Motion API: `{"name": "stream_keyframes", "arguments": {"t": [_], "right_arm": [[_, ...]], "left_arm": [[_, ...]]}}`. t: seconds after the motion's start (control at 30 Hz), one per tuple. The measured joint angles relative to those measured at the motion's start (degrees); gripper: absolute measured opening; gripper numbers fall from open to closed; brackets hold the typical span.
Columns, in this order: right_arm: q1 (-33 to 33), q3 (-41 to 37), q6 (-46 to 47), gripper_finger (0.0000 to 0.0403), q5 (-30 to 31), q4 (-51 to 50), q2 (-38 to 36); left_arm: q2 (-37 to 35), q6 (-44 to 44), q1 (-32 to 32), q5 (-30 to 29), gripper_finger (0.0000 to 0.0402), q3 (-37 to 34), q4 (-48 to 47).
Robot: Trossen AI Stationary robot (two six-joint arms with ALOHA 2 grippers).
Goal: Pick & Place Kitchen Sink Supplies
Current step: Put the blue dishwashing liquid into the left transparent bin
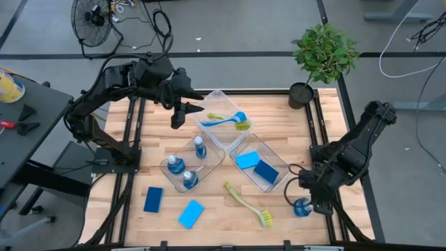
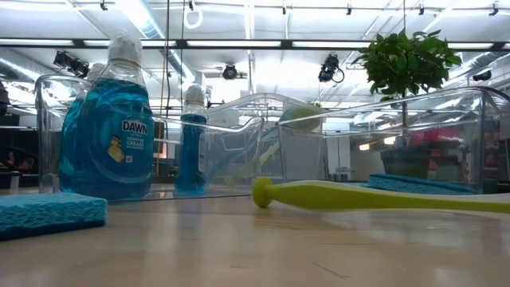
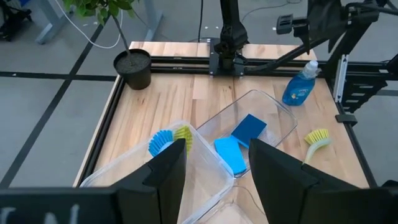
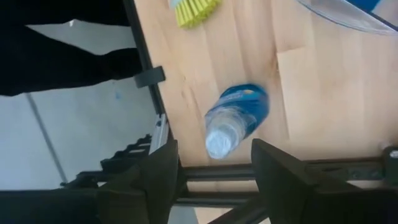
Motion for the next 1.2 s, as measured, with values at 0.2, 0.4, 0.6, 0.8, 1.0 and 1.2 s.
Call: {"name": "stream_keyframes", "arguments": {"t": [0.2, 0.4, 0.6, 0.8, 1.0, 1.2], "right_arm": [[4.1, 0.0, 0.7, 0.0203, 5.5, -0.1, 1.5], [5.9, 0.0, -3.3, 0.0203, 6.6, -0.1, 4.4], [7.4, 0.0, -3.7, 0.0203, 6.7, 0.1, 7.6], [8.6, 0.0, -1.0, 0.0203, 6.5, 0.3, 9.5], [8.6, 0.0, 1.0, 0.0203, 6.5, 0.2, 10.7], [8.6, 0.0, 1.6, 0.0204, 6.5, -1.0, 12.7]], "left_arm": [[0.0, 0.0, 0.0, 0.0, 0.0179, 0.0, 0.0], [0.0, 0.0, 0.0, 0.0, 0.0179, 0.0, 0.0], [0.0, 0.0, 0.0, 0.0, 0.0179, 0.0, 0.0], [0.0, 0.0, 0.0, 0.0, 0.0179, 0.0, 0.0], [0.0, 0.0, 0.0, 0.0, 0.0179, 0.0, 0.0], [0.0, 0.0, 0.0, 0.0, 0.0179, 0.0, 0.0]]}}
